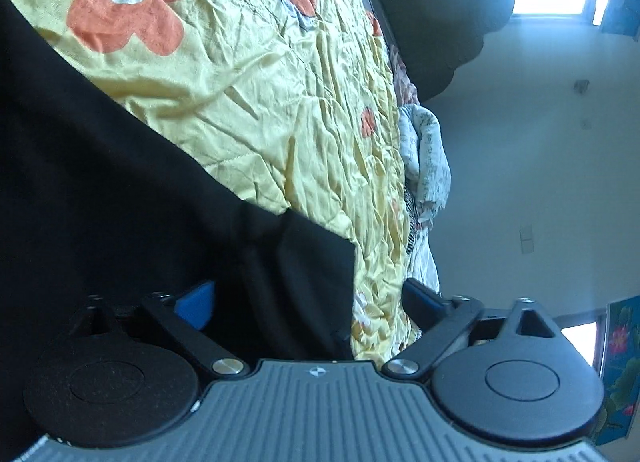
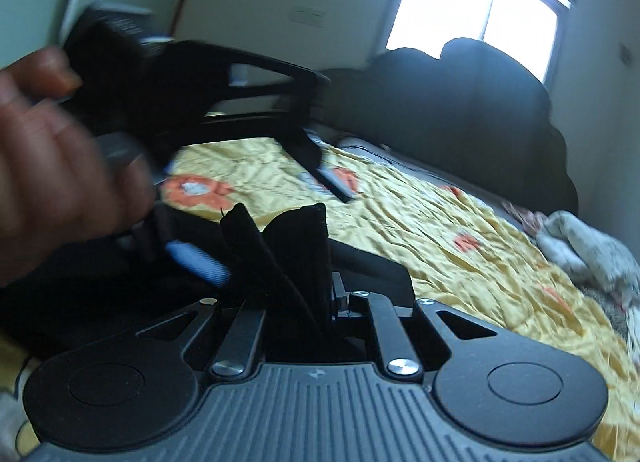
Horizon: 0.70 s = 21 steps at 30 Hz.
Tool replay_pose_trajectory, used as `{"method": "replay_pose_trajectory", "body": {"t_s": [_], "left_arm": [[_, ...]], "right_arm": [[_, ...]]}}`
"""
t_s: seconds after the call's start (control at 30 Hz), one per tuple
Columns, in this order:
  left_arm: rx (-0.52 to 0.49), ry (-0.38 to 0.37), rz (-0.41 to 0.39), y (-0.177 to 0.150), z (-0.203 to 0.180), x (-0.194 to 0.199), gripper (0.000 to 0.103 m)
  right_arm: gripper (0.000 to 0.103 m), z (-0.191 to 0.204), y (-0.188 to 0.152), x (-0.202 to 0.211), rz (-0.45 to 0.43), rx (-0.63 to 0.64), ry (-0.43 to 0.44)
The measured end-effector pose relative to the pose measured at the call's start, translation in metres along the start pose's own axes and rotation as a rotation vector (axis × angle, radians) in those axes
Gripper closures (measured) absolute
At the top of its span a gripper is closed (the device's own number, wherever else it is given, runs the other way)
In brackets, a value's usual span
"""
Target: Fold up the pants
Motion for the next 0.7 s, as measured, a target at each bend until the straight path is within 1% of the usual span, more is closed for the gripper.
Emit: {"method": "replay_pose_trajectory", "body": {"t_s": [0.03, 0.07, 0.1, 0.13, 0.17, 0.2, 0.3, 0.43, 0.47, 0.5, 0.6, 0.7], "left_arm": [[0.003, 0.005, 0.011, 0.001, 0.001, -0.002, 0.043], [0.004, 0.011, 0.032, 0.002, 0.003, -0.005, 0.064], [0.004, 0.023, 0.046, 0.001, 0.005, -0.007, 0.07], [0.003, 0.029, 0.048, 0.0, 0.008, -0.009, 0.082], [0.0, 0.037, 0.046, -0.001, 0.011, -0.009, 0.088], [-0.005, 0.044, 0.041, -0.003, 0.013, -0.01, 0.094], [-0.042, 0.061, 0.026, -0.005, 0.016, -0.01, 0.098], [-0.14, 0.093, -0.021, -0.009, 0.008, -0.003, 0.098], [-0.178, 0.106, -0.039, -0.01, 0.005, 0.002, 0.098], [-0.22, 0.121, -0.059, -0.012, 0.001, 0.006, 0.098], [-0.362, 0.191, -0.13, -0.018, -0.01, 0.024, 0.098], [-0.5, 0.287, -0.21, -0.026, -0.014, 0.045, 0.098]], "right_arm": [[0.092, 0.004, -0.001, -0.001, 0.008, 0.021, 0.006], [0.092, 0.007, -0.003, -0.003, 0.022, 0.039, 0.006], [0.089, 0.01, -0.004, -0.005, 0.039, 0.055, -0.001], [0.087, 0.012, -0.005, -0.007, 0.053, 0.07, -0.009], [0.081, 0.014, -0.007, -0.007, 0.061, 0.082, -0.015], [0.081, 0.015, -0.007, -0.007, 0.06, 0.092, -0.015], [0.08, 0.018, -0.007, -0.004, 0.062, 0.097, -0.033], [0.081, 0.025, -0.004, 0.002, 0.063, 0.091, 0.002], [0.087, 0.029, -0.002, 0.004, 0.061, 0.103, 0.009], [0.09, 0.033, -0.001, 0.005, 0.058, 0.116, 0.012], [0.09, 0.043, 0.003, 0.008, 0.051, 0.103, 0.045], [0.09, 0.051, 0.009, 0.009, 0.042, 0.041, 0.123]]}}
Point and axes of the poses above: each gripper's, at about its wrist camera, not at the fingertips, and x roughly against the way its jaws point, z to its left, y to its top, the point moved 4 cm from there along -x, roughly the way its jaws point, and after that the axes turned 4 degrees about y, right-handed, at the moved point
